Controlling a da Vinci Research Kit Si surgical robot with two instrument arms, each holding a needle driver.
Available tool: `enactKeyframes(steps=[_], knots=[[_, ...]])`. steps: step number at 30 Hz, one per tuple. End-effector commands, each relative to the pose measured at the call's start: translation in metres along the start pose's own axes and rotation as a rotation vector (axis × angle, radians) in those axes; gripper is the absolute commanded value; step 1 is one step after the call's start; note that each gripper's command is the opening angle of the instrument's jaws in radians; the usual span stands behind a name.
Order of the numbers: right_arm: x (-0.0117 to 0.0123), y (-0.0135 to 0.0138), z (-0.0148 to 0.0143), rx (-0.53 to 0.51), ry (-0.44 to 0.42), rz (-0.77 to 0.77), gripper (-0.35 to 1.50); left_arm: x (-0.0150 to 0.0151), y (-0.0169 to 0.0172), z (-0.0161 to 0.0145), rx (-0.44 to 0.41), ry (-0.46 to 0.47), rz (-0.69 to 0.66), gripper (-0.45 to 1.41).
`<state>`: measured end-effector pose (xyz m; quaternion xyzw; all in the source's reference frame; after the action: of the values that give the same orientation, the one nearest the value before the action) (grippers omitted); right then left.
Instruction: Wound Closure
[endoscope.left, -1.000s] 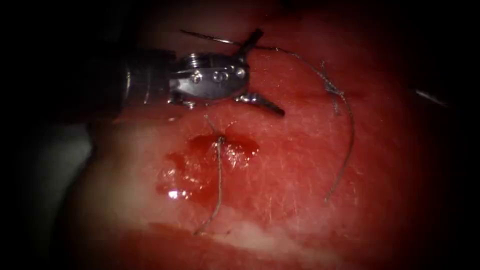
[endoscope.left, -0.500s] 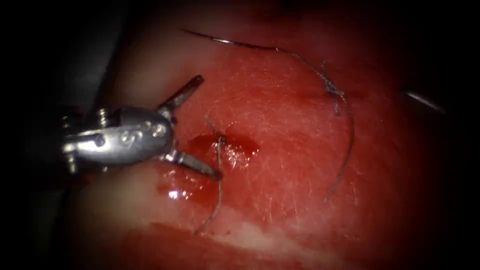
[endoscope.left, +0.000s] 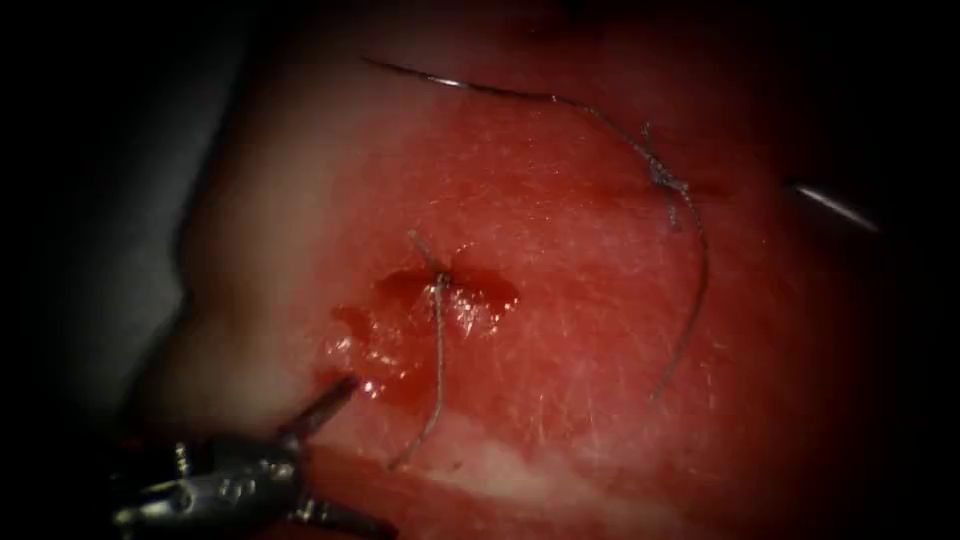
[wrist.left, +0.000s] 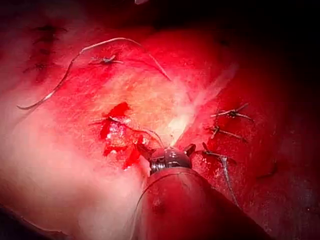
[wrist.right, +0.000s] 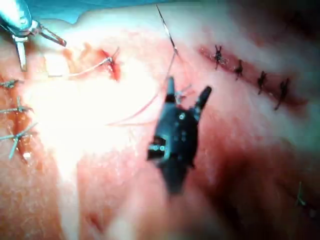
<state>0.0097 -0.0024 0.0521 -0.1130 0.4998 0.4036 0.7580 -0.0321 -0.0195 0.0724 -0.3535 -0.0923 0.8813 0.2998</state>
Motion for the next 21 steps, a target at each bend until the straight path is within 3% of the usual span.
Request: enactKeyframes(steps=[1,7,16,21], knots=[[-0.0005,-0.0011,0.0009,0.01,0.001,0.002,1.01,-0.0005,0.0003,0.0014,0.006,0.001,-0.005,0.98],[-0.0003,-0.0028,0.0016,0.021,-0.01,0.005,0.99,-0.0021,0.0007,0.0043,0.024,0.004,-0.076,0.93],[-0.0004,-0.0037,0.0022,0.027,-0.016,0.004,0.98,-0.0031,0.0007,0.0063,0.012,0.012,-0.114,0.51],[-0.0006,-0.0038,0.0023,0.027,-0.018,0.003,0.96,-0.0027,0.0005,0.0064,-0.01,0.016,-0.115,0.15]])
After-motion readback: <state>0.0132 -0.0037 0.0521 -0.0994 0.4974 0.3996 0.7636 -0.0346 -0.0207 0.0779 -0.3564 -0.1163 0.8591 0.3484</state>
